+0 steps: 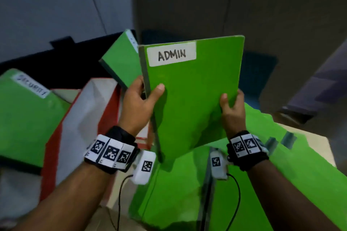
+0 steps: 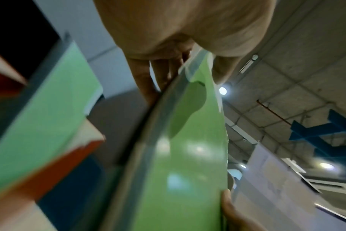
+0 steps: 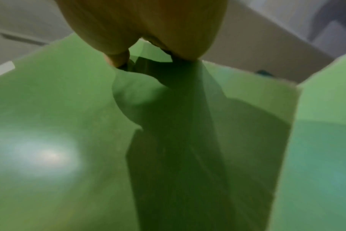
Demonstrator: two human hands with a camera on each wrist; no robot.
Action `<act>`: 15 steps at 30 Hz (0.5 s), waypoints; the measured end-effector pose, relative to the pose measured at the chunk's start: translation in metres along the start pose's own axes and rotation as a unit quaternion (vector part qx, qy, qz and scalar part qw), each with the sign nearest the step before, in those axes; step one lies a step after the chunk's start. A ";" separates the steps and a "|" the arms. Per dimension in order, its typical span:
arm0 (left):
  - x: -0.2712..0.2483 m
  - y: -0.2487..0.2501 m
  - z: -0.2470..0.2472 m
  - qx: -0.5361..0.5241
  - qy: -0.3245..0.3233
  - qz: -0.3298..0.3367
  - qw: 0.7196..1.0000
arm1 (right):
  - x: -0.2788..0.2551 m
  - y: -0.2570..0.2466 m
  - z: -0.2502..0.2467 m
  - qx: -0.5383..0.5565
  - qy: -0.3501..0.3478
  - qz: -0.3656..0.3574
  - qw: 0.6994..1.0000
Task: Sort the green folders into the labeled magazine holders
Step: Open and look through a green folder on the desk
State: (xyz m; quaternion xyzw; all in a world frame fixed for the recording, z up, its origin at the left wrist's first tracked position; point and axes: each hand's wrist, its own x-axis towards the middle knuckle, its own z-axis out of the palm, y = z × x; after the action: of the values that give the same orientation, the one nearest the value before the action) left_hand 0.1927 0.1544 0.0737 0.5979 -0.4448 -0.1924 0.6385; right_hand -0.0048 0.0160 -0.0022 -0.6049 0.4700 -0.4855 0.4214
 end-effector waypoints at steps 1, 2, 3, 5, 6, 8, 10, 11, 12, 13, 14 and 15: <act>0.004 0.004 -0.019 -0.002 0.018 0.009 1.000 | 0.003 -0.007 0.012 0.006 -0.018 -0.040 0.999; 0.008 0.009 -0.038 0.001 0.046 0.021 0.999 | 0.004 -0.012 0.025 -0.002 -0.041 -0.076 0.996; 0.011 0.015 -0.058 0.012 0.075 0.035 0.996 | 0.004 -0.018 0.041 -0.022 -0.060 -0.107 0.992; 0.012 0.025 -0.092 0.034 0.117 0.053 0.991 | 0.000 -0.029 0.073 -0.081 -0.085 -0.134 0.984; 0.009 0.030 -0.108 0.041 0.136 0.068 0.988 | -0.006 -0.039 0.091 -0.106 -0.092 -0.152 0.978; 0.003 0.040 -0.139 0.053 0.188 0.105 0.975 | -0.021 -0.060 0.131 -0.130 -0.105 -0.207 0.964; -0.003 0.048 -0.168 0.056 0.253 0.143 0.955 | -0.041 -0.075 0.173 -0.134 -0.160 -0.258 0.943; -0.005 0.053 -0.183 0.056 0.282 0.165 0.944 | -0.053 -0.081 0.192 -0.125 -0.199 -0.281 0.930; -0.007 0.056 -0.198 0.059 0.304 0.187 0.932 | -0.066 -0.085 0.210 -0.109 -0.241 -0.301 0.916; -0.008 0.059 -0.212 0.066 0.321 0.206 0.922 | -0.080 -0.089 0.228 -0.093 -0.279 -0.317 0.901; -0.011 0.061 -0.227 0.081 0.333 0.221 0.913 | -0.096 -0.093 0.243 -0.082 -0.316 -0.329 0.886; -0.014 0.063 -0.237 0.093 0.340 0.232 0.907 | -0.110 -0.096 0.256 -0.079 -0.348 -0.334 0.872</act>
State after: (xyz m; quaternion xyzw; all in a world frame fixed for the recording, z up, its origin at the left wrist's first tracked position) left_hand 0.3562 0.3190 0.1538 0.5636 -0.3427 0.2179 0.7193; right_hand 0.2526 0.1562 0.0249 -0.8868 0.0994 -0.3167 0.3215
